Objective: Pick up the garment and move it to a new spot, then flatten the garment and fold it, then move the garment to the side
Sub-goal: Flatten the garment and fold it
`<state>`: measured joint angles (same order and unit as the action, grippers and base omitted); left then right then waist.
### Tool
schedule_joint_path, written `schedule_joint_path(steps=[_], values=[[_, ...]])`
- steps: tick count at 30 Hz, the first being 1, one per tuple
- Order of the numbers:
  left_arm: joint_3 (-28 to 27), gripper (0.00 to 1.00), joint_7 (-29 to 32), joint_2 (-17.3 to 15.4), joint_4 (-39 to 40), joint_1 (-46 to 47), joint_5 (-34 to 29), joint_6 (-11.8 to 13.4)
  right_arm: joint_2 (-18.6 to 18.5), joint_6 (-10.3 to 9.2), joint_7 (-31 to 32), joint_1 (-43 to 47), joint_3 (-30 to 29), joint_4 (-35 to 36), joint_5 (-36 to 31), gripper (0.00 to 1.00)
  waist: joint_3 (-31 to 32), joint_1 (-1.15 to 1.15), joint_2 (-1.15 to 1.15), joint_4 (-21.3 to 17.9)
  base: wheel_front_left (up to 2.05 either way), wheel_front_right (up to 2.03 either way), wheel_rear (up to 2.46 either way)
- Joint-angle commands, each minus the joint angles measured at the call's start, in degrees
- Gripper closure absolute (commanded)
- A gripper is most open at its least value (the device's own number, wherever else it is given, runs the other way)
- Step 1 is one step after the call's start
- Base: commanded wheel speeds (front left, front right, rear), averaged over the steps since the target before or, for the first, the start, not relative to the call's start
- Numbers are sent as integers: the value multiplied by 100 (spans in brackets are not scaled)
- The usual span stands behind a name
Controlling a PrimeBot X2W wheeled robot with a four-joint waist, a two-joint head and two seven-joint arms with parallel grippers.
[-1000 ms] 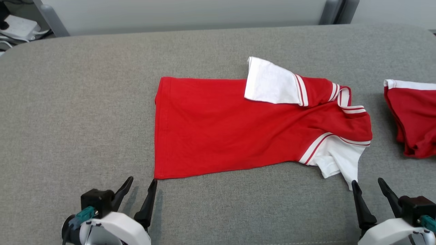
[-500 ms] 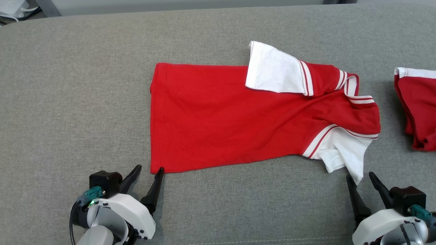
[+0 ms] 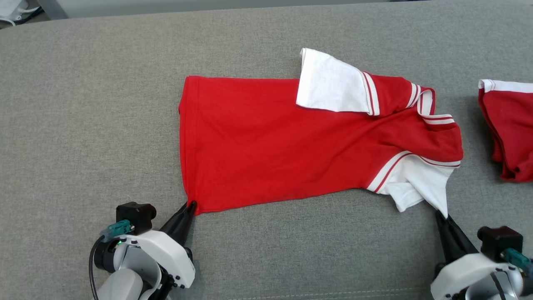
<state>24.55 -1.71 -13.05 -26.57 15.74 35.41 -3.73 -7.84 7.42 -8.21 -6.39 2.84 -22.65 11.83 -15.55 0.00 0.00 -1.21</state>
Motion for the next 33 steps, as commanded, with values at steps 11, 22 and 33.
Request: schedule_joint_path(steps=[11,22,33], values=[[-711,100,229,-446,1960,-1529,662,549,-169,7,515,1854,-259,1990,621,100,-246,0,0,96,0,0,0],[-1347,100,3012,-1490,1862,2271,1964,386,-103,7,2738,-3722,-417,1202,3874,100,-400,0,0,-281,0,0,0],[-1288,100,1560,-1344,-34,6398,938,2,261,7,1690,-8457,134,-1359,3110,100,-514,0,0,-321,0,0,0]])
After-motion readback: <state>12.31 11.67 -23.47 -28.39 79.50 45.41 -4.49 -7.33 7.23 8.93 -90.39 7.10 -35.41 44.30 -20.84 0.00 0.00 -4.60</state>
